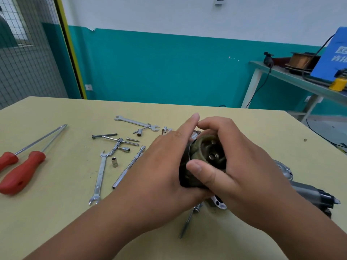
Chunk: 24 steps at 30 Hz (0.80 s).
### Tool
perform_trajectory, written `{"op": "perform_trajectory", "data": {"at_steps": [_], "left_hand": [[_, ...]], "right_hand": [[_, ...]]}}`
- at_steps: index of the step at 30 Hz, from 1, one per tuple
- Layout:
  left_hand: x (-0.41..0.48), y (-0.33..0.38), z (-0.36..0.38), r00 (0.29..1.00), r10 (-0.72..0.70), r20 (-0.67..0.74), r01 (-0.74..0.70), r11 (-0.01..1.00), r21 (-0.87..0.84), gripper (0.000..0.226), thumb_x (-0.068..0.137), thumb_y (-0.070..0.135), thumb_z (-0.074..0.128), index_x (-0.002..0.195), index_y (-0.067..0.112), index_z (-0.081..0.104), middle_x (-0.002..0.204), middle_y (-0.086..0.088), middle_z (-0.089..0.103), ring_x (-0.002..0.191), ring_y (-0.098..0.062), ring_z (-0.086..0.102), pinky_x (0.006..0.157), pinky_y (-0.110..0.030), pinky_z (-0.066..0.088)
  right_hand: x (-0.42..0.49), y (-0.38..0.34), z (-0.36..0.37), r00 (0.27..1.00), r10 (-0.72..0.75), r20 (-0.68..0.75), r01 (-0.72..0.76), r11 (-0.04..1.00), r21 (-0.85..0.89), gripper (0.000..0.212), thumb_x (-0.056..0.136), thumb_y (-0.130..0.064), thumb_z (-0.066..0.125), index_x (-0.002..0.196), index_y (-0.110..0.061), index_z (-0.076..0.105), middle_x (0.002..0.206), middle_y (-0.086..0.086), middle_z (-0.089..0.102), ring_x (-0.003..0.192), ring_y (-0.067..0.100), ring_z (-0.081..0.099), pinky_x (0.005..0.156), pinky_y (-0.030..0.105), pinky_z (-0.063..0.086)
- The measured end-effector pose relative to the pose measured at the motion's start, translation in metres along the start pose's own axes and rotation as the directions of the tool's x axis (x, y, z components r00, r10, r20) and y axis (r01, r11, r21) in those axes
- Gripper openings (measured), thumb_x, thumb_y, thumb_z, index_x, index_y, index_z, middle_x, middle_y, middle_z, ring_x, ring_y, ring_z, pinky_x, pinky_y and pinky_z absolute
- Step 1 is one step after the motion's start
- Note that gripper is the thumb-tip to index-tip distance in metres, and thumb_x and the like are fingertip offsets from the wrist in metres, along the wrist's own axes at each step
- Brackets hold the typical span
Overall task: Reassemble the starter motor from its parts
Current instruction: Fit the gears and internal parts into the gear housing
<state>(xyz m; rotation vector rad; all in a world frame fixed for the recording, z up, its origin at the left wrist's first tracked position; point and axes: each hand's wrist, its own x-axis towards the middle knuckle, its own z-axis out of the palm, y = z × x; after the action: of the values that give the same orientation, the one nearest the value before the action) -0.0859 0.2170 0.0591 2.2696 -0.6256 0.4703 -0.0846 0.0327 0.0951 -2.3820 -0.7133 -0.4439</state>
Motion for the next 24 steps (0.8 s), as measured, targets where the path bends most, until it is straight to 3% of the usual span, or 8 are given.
{"op": "perform_trajectory", "data": {"at_steps": [3, 8, 12, 16, 18, 21, 24], "left_hand": [[0.001, 0.002, 0.005, 0.999, 0.001, -0.04, -0.001, 1.0, -0.004, 0.093, 0.072, 0.06, 0.063, 0.157, 0.058, 0.024, 0.126, 0.029, 0.049, 0.129, -0.002, 0.046, 0.098, -0.024, 0.047], [0.002, 0.001, 0.015, 0.991, -0.038, -0.131, 0.042, 0.999, 0.025, 0.077, 0.073, 0.056, 0.065, 0.146, 0.049, 0.042, 0.126, 0.03, 0.045, 0.128, 0.0, 0.044, 0.098, -0.02, 0.043], [0.003, 0.003, 0.02, 0.985, -0.023, -0.17, 0.018, 0.999, -0.03, 0.056, 0.078, 0.051, 0.058, 0.133, 0.05, 0.047, 0.125, 0.031, 0.045, 0.126, 0.005, 0.044, 0.097, -0.009, 0.04], [0.001, 0.003, 0.02, 0.981, -0.071, -0.182, 0.043, 0.987, -0.152, 0.061, 0.076, 0.054, 0.064, 0.135, 0.041, 0.053, 0.124, 0.027, 0.05, 0.125, 0.006, 0.051, 0.096, -0.004, 0.039], [-0.001, 0.002, 0.017, 0.97, -0.105, -0.222, 0.052, 0.972, -0.231, 0.066, 0.069, 0.054, 0.076, 0.131, 0.042, 0.056, 0.125, 0.021, 0.057, 0.122, 0.004, 0.058, 0.094, -0.007, 0.045], [-0.002, 0.0, 0.01, 0.953, -0.163, -0.253, 0.058, 0.924, -0.379, 0.071, 0.062, 0.05, 0.087, 0.127, 0.047, 0.059, 0.124, 0.015, 0.067, 0.119, -0.003, 0.067, 0.092, -0.012, 0.053], [-0.001, -0.005, 0.006, 0.936, -0.231, -0.267, 0.056, 0.844, -0.533, 0.068, 0.059, 0.043, 0.084, 0.123, 0.05, 0.062, 0.12, 0.019, 0.072, 0.114, -0.004, 0.071, 0.092, -0.018, 0.058]], "right_hand": [[0.0, -0.006, 0.007, 0.993, -0.006, -0.115, 0.007, 1.0, 0.005, 0.049, 0.086, -0.077, 0.044, 0.13, -0.058, 0.033, 0.116, -0.033, 0.05, 0.106, -0.004, 0.052, 0.077, 0.02, 0.044], [-0.002, -0.011, 0.015, 0.964, 0.051, -0.263, -0.028, 0.996, 0.09, 0.052, 0.081, -0.075, 0.051, 0.127, -0.057, 0.033, 0.114, -0.031, 0.053, 0.108, -0.009, 0.05, 0.079, 0.008, 0.037], [-0.003, -0.013, 0.024, 0.969, 0.046, -0.242, -0.018, 0.993, 0.118, 0.053, 0.083, -0.073, 0.05, 0.131, -0.058, 0.031, 0.116, -0.03, 0.045, 0.115, -0.013, 0.046, 0.086, 0.002, 0.036], [0.0, -0.009, 0.021, 0.986, 0.001, -0.164, 0.014, 0.996, 0.086, 0.062, 0.089, -0.08, 0.041, 0.144, -0.059, 0.024, 0.133, -0.028, 0.037, 0.123, -0.015, 0.042, 0.089, 0.013, 0.04], [0.003, 0.0, 0.013, 0.977, -0.006, -0.212, 0.037, 0.989, 0.142, 0.061, 0.092, -0.076, 0.042, 0.147, -0.051, 0.032, 0.141, -0.023, 0.043, 0.131, -0.009, 0.044, 0.098, 0.02, 0.041], [0.006, 0.016, 0.003, 0.944, 0.078, -0.321, 0.048, 0.929, 0.367, 0.045, 0.095, -0.06, 0.048, 0.135, -0.039, 0.052, 0.126, -0.015, 0.061, 0.125, 0.009, 0.059, 0.102, 0.034, 0.05], [0.009, 0.026, 0.003, 0.955, 0.143, -0.259, 0.001, 0.873, 0.487, 0.041, 0.093, -0.056, 0.047, 0.127, -0.037, 0.059, 0.113, -0.013, 0.067, 0.113, 0.015, 0.066, 0.094, 0.039, 0.056]]}}
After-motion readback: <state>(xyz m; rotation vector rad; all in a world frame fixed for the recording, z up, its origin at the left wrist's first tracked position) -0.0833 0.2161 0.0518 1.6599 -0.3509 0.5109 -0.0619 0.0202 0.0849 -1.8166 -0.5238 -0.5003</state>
